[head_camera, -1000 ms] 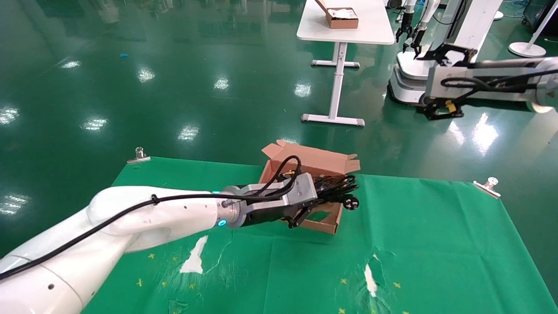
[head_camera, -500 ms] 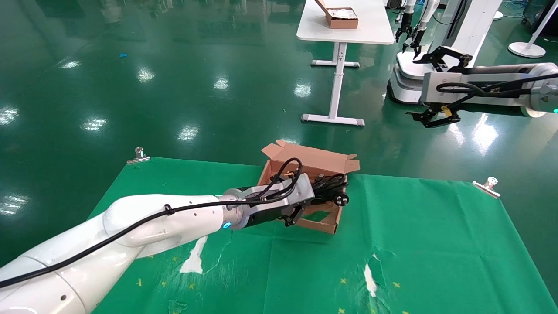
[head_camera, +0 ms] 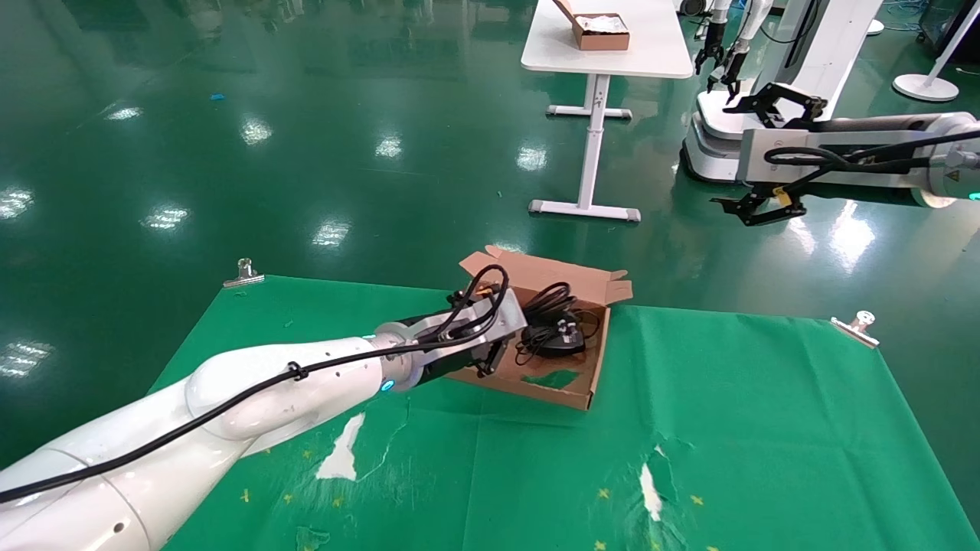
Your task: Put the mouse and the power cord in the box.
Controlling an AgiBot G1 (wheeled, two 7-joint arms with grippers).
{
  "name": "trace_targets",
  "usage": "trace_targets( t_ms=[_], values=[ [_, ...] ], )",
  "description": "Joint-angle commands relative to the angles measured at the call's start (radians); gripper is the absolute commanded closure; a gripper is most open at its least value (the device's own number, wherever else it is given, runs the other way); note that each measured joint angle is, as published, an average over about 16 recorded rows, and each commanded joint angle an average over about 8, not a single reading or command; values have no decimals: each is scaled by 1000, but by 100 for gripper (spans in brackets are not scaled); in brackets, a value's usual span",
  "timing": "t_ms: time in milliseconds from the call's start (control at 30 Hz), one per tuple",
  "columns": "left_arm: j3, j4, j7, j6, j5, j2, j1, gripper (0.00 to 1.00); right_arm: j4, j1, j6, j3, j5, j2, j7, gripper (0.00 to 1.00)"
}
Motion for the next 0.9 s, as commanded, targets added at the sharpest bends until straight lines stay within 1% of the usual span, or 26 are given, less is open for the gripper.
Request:
trace_targets(
  t_ms=[33, 500, 633, 767, 900],
  values=[
    [13, 4, -1, -19, -4, 0, -1, 0, -1, 1, -1, 0, 0, 0, -1, 0],
    [3, 3, -1, -8, -2, 0, -1, 0, -1, 1, -1, 0, 0, 0, -1, 0],
    [-11, -6, -5, 8, -6, -9, 5, 0, 6, -5, -3, 2, 4, 2, 6, 0],
    [-54, -39, -20, 55, -22, -42, 26, 0, 51, -38, -21, 14, 30, 18, 48, 0],
    [-119, -88, -43, 126, -47, -92, 58, 0, 132, -98, -54, 34, 76, 47, 125, 0]
  ],
)
